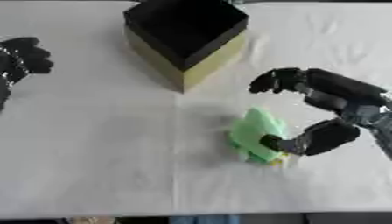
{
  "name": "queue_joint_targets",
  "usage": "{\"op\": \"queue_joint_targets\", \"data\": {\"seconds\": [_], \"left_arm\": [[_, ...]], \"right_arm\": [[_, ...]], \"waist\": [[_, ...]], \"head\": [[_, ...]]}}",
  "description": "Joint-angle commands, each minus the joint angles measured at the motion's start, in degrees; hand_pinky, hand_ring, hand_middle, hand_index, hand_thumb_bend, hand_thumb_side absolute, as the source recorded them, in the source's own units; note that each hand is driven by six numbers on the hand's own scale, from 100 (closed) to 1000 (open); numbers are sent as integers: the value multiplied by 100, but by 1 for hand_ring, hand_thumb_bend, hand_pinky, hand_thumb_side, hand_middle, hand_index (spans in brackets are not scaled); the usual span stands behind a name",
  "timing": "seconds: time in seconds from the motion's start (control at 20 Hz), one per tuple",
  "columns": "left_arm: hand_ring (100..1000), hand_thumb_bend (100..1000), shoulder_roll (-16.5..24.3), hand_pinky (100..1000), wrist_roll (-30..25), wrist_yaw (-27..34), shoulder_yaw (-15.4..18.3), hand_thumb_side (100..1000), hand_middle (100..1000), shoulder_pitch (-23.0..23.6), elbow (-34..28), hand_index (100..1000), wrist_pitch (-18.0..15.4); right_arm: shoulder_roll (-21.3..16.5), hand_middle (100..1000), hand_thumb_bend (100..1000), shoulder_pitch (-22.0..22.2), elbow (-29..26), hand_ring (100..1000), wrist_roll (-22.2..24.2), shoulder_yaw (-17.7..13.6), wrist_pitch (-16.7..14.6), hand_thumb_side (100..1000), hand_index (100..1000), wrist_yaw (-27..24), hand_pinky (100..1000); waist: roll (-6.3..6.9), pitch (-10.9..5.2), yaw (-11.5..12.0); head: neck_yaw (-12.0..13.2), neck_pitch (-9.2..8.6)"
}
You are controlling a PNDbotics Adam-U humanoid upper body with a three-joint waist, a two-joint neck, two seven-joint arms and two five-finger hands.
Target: Pick up objects on the table and place them in the box.
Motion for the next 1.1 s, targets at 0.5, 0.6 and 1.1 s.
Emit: {"op": "queue_joint_targets", "data": {"seconds": [0.5, 0.6, 1.1], "left_arm": [[731, 488, 139, 774, -41, -16, 24, 890, 703, -45, -68, 865, -9], [731, 488, 141, 774, -43, -16, 25, 890, 703, -46, -69, 865, -9], [732, 488, 136, 774, -64, -14, 16, 892, 703, -46, -65, 866, -9]], "right_arm": [[-293, 887, 407, -152, 27, 842, 278, 16, 4, 535, 903, -35, 773], [-303, 889, 407, -165, 53, 843, 335, 30, 7, 539, 906, 15, 774], [-298, 901, 414, -267, 344, 850, 676, 256, -35, 549, 922, 493, 785]], "waist": [[5, -115, 5], [6, -116, 7], [10, -122, 14]], "head": [[-14, 36], [-15, 38], [-22, 45]]}}
